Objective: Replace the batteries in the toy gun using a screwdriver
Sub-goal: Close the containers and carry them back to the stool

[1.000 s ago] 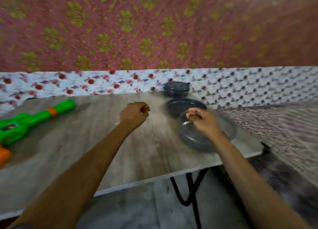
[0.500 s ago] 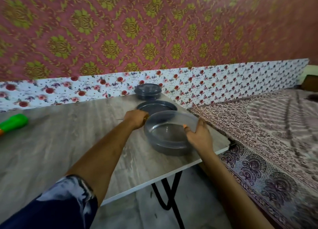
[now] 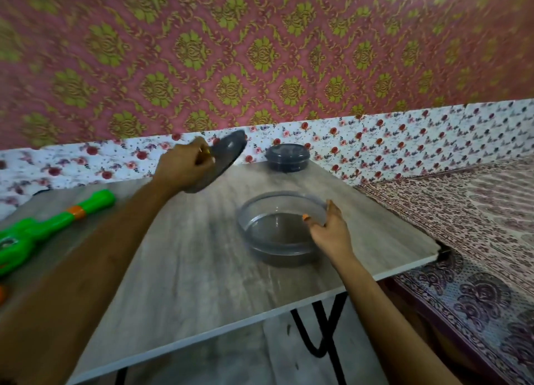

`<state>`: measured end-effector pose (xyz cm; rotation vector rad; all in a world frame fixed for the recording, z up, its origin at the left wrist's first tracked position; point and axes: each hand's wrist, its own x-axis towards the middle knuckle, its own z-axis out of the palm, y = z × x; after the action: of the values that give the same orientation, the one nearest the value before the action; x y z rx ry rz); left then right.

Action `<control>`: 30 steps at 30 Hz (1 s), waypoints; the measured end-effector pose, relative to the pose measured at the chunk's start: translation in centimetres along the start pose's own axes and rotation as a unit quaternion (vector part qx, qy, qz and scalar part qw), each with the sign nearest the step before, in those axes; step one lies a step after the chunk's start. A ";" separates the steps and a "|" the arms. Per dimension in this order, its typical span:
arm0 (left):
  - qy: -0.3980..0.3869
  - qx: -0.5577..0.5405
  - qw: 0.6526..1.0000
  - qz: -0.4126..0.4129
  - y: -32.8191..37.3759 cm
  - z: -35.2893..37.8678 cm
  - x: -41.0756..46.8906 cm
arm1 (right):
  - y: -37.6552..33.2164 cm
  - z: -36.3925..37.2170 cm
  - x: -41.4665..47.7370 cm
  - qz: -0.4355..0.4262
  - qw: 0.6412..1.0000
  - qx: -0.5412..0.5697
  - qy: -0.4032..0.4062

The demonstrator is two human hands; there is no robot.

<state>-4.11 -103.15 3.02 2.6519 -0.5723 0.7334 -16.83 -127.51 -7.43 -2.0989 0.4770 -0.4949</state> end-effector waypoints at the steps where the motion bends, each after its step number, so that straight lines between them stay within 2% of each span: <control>1: 0.031 -0.086 0.995 -0.037 -0.5 -1.4 -0.1 | -0.5 0.8 -0.3 -0.005 1.000 0.001 -0.007; 3: 0.080 -0.291 0.946 -0.117 -1.0 -3.3 -0.7 | -1.1 1.8 -0.9 -0.010 1.000 0.011 -0.014; 6: 0.071 -0.541 0.792 -0.273 -1.4 -4.0 -2.4 | -1.6 2.7 -1.6 -0.015 0.999 0.044 -0.012; 8: 0.016 -0.610 0.714 -0.344 -2.1 -2.6 -4.0 | -1.8 2.9 -2.1 -0.008 0.998 0.064 -0.021; 10: -0.036 -0.628 0.675 -0.386 -2.9 -0.8 -5.7 | -1.9 3.0 -2.4 0.004 0.994 0.106 -0.031; 13: -0.086 -0.633 0.647 -0.415 -3.6 1.5 -7.8 | -2.1 2.9 -2.8 0.028 0.986 0.159 -0.032; 15: -0.133 -0.616 0.660 -0.409 -3.7 2.3 -8.4 | -2.3 2.6 -2.7 0.038 0.984 0.169 -0.035; 19: -0.210 -0.519 0.747 -0.358 -2.5 2.4 -8.9 | -3.0 1.8 -1.8 0.068 0.986 0.125 -0.085; 23: -0.220 -0.427 0.821 -0.309 -0.7 2.4 -8.4 | -3.3 1.1 -0.6 0.113 0.974 0.170 -0.101; 26: -0.217 -0.386 0.848 -0.292 0.1 2.2 -7.9 | -2.7 1.1 -0.1 0.147 0.959 0.225 -0.093; 30: -0.252 -0.320 0.869 -0.281 0.5 1.9 -7.0 | -2.2 1.4 -0.3 0.154 0.948 0.259 -0.099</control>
<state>-9.02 -102.31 -2.20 2.1566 -0.0919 -0.2995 -16.03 -125.22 -6.32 -1.5136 0.4848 -0.1929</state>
